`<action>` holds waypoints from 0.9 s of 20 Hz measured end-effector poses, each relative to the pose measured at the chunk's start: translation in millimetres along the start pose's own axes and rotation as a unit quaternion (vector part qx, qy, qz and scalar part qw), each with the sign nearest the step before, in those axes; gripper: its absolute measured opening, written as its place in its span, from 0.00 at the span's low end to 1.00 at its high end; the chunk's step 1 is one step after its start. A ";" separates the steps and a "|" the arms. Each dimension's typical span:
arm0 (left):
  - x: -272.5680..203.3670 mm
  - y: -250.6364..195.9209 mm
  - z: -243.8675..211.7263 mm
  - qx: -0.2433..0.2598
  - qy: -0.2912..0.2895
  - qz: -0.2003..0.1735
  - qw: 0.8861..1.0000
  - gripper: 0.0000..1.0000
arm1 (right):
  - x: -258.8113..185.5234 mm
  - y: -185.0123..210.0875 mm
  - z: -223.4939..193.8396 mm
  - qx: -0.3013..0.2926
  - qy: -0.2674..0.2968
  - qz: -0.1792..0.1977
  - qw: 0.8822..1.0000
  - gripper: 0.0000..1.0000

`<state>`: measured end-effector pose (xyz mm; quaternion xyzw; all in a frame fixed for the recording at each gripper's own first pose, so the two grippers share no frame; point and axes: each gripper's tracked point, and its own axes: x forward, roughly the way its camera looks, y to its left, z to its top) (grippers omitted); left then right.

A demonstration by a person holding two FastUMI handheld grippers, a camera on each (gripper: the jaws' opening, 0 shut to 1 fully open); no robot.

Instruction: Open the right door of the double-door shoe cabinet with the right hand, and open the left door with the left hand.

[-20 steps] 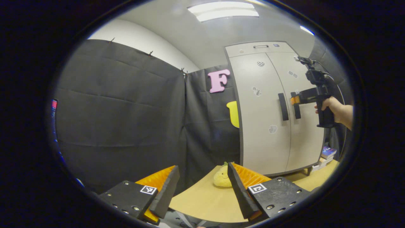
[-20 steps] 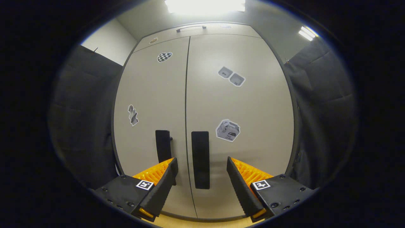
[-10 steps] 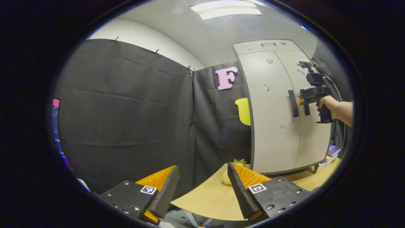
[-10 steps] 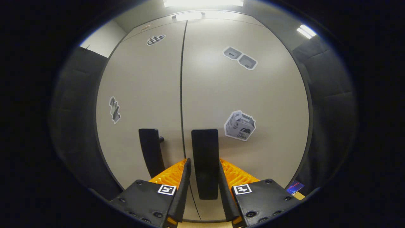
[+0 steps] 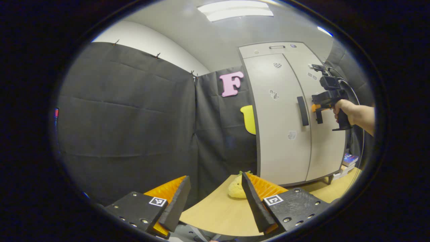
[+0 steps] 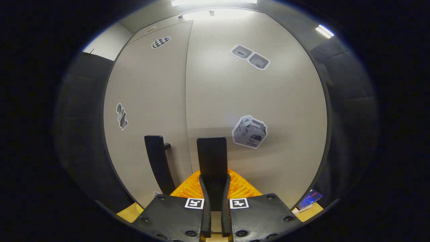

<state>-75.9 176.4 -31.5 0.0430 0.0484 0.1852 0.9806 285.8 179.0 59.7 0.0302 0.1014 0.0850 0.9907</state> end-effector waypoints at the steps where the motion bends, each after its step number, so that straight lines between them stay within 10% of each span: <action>1: 0.4 -3.8 1.7 -0.001 -0.002 -0.004 1.000 0.89 | -5.0 0.6 -0.6 0.001 0.005 0.006 1.000 0.13; 18: 7.1 -108.8 21.2 -0.014 -0.018 -0.100 0.995 0.89 | -124.4 -47.4 -4.7 0.010 0.033 0.104 0.994 0.13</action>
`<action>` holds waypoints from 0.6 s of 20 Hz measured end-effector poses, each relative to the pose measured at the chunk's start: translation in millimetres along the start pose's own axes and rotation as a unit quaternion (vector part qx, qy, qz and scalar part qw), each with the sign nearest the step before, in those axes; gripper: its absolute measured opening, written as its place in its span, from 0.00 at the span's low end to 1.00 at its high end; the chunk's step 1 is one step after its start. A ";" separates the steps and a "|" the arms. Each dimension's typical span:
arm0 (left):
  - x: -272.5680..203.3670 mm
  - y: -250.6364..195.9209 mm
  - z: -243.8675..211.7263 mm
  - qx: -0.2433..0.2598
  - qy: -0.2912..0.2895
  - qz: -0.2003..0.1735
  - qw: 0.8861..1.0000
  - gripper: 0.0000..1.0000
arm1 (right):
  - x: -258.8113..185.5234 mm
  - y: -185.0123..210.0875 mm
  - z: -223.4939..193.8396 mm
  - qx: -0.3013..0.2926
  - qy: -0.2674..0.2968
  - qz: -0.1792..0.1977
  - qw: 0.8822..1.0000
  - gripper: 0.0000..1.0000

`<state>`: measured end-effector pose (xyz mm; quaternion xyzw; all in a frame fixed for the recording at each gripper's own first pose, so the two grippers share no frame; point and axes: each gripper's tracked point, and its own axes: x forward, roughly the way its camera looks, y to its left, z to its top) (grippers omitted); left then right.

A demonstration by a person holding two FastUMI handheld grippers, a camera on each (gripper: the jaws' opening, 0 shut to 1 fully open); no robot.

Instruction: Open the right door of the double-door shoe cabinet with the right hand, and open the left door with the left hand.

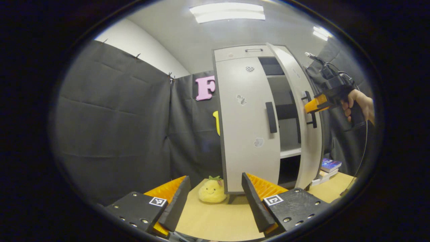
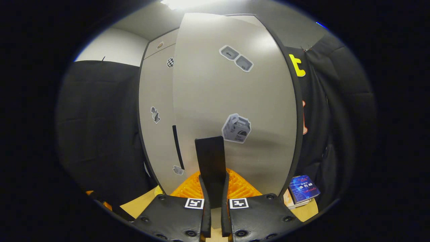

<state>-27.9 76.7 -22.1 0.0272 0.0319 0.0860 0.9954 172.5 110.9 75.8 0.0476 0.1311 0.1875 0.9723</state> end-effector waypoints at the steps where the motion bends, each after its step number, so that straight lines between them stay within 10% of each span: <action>1: 1.3 -4.2 0.8 -0.003 0.000 -0.004 1.000 0.89 | -6.2 -3.7 0.5 0.002 -0.001 0.002 1.000 0.13; 12: 16.4 -54.7 0.5 -0.014 0.001 -0.049 0.999 0.89 | -71.9 -60.1 -2.1 0.005 -0.003 -0.020 1.000 0.13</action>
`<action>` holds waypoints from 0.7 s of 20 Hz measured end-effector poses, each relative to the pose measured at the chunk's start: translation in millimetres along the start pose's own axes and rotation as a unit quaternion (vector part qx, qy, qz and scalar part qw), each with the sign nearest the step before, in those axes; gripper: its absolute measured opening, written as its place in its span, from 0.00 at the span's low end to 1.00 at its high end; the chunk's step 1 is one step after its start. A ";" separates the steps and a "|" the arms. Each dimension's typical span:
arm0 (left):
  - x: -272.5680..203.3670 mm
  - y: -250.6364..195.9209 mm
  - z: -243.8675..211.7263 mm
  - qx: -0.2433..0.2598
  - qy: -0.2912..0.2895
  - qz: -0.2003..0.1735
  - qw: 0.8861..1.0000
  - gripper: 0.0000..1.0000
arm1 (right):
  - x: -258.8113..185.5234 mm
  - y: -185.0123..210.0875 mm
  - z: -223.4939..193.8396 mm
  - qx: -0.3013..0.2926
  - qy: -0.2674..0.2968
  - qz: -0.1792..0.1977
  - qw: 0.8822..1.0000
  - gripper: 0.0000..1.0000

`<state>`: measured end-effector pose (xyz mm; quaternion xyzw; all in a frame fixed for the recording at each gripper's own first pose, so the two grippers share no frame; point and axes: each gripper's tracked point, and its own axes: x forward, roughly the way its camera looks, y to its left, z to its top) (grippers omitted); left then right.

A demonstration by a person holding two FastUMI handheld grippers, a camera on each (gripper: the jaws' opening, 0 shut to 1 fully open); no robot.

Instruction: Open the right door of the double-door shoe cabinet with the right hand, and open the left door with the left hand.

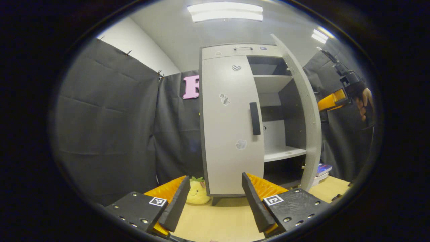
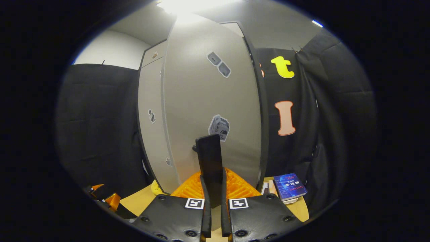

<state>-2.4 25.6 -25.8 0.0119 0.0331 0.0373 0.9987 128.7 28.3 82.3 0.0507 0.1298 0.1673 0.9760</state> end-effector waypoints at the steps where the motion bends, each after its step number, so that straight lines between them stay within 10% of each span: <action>1: 1.4 -4.3 -0.1 -0.002 0.000 -0.003 1.000 0.89 | -3.9 -7.0 0.6 -0.001 0.000 -0.004 1.000 0.13; 14: 12.0 -43.8 -5.5 -0.004 0.006 -0.031 0.999 0.89 | -24.2 -86.9 6.7 -0.030 -0.013 -0.065 0.997 0.07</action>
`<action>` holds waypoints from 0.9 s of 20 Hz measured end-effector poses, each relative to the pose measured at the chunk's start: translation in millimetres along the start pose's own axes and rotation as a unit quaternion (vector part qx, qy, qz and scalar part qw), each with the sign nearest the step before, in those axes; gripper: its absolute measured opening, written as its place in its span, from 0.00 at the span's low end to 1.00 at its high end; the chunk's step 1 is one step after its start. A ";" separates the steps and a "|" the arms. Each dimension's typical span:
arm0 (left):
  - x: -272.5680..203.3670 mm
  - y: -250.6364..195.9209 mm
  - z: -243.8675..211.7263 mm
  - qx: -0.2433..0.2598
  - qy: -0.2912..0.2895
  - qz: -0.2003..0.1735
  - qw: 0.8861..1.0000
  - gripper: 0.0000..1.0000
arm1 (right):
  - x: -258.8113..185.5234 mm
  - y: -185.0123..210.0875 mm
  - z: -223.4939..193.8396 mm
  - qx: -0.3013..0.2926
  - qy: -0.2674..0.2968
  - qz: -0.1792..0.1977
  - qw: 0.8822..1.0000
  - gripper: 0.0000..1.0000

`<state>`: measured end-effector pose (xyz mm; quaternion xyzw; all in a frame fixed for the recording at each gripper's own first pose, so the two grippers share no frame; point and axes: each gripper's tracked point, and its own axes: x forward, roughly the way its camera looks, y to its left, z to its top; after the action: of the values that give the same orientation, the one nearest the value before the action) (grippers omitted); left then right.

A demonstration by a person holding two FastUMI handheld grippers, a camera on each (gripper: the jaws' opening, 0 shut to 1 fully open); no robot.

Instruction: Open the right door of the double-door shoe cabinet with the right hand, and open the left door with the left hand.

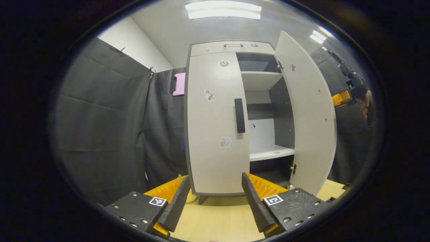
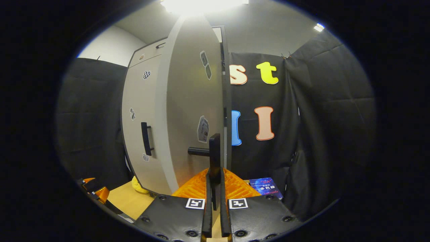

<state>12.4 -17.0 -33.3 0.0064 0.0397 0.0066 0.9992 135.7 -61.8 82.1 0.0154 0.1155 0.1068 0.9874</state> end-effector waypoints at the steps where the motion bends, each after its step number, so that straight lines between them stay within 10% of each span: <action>1: 0.5 -1.3 1.9 0.001 -0.001 -0.001 1.000 0.89 | 0.8 -8.3 0.4 0.001 -0.002 -0.010 1.000 0.07; 9: 36.8 -17.2 21.8 0.006 -0.007 -0.015 1.000 0.89 | -14.8 -19.0 -3.4 0.004 -0.035 -0.013 0.999 0.00; 12: 62.7 -25.2 52.6 0.005 -0.036 -0.026 0.999 0.89 | -47.3 -25.2 -13.4 -0.021 -0.045 -0.023 0.999 0.14; 14: 82.4 -30.7 78.8 0.000 -0.062 -0.032 0.998 0.89 | -60.5 -29.1 -22.3 -0.035 -0.047 -0.027 0.998 0.35; 17: 115.9 -42.7 106.2 -0.019 -0.079 -0.048 0.996 0.89 | -77.4 -41.3 -32.4 -0.042 -0.052 -0.048 0.997 0.99; 18: 127.5 -45.5 113.3 -0.021 -0.082 -0.052 0.995 0.89 | -83.2 -46.2 -36.6 -0.040 -0.051 -0.057 0.996 0.98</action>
<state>149.1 -62.2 69.0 -0.0163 -0.0420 -0.0453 0.9980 57.8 -124.6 62.7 -0.0249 0.0609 0.0541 0.9964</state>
